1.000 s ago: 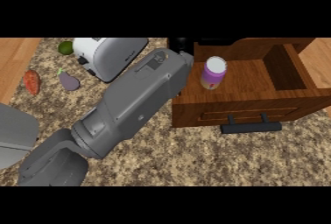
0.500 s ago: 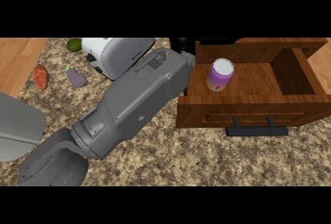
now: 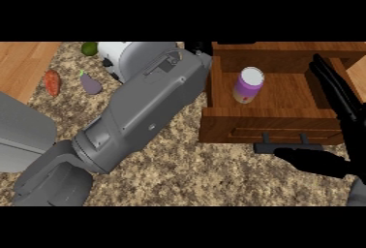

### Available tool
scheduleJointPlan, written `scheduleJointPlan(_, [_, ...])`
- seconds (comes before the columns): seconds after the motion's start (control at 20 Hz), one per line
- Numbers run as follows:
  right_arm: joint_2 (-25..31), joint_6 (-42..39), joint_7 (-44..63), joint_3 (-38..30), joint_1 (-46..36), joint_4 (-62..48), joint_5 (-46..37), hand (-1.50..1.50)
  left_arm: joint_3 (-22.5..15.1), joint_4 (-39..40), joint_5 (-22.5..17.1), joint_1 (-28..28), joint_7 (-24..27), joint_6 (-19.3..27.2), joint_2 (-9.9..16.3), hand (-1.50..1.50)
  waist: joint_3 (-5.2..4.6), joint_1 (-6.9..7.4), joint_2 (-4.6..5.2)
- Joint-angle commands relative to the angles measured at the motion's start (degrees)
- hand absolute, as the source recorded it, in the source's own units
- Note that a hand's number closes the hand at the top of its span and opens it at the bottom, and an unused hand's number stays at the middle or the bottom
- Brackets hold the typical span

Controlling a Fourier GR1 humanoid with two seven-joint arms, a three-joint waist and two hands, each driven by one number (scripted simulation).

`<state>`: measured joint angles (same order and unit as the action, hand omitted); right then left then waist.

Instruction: Pick up the can, place it into the drawer and close the drawer

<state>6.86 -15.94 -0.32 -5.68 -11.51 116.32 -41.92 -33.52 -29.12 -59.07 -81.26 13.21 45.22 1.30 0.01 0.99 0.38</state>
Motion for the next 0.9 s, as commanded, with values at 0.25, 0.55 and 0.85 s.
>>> scheduleJointPlan(0.25, [2.54,8.89,-5.66,6.5,-12.29,-23.68,-14.78,-1.5,-0.54,-4.22,3.03,2.16,-3.81,2.58,2.44,-1.5,0.01,1.08,-0.12])
scheduleJointPlan(0.55, [0.51,17.56,-4.42,9.84,-16.81,-38.79,-24.42,-1.5,-1.26,-9.63,4.41,3.98,-8.35,1.79,7.18,-1.5,0.01,1.76,-0.16])
scheduleJointPlan(0.85, [2.05,26.16,-7.77,4.33,-23.55,-56.33,-25.02,-1.5,-1.04,-15.79,6.53,8.68,-9.25,2.88,11.62,-1.5,0.05,1.86,-0.08])
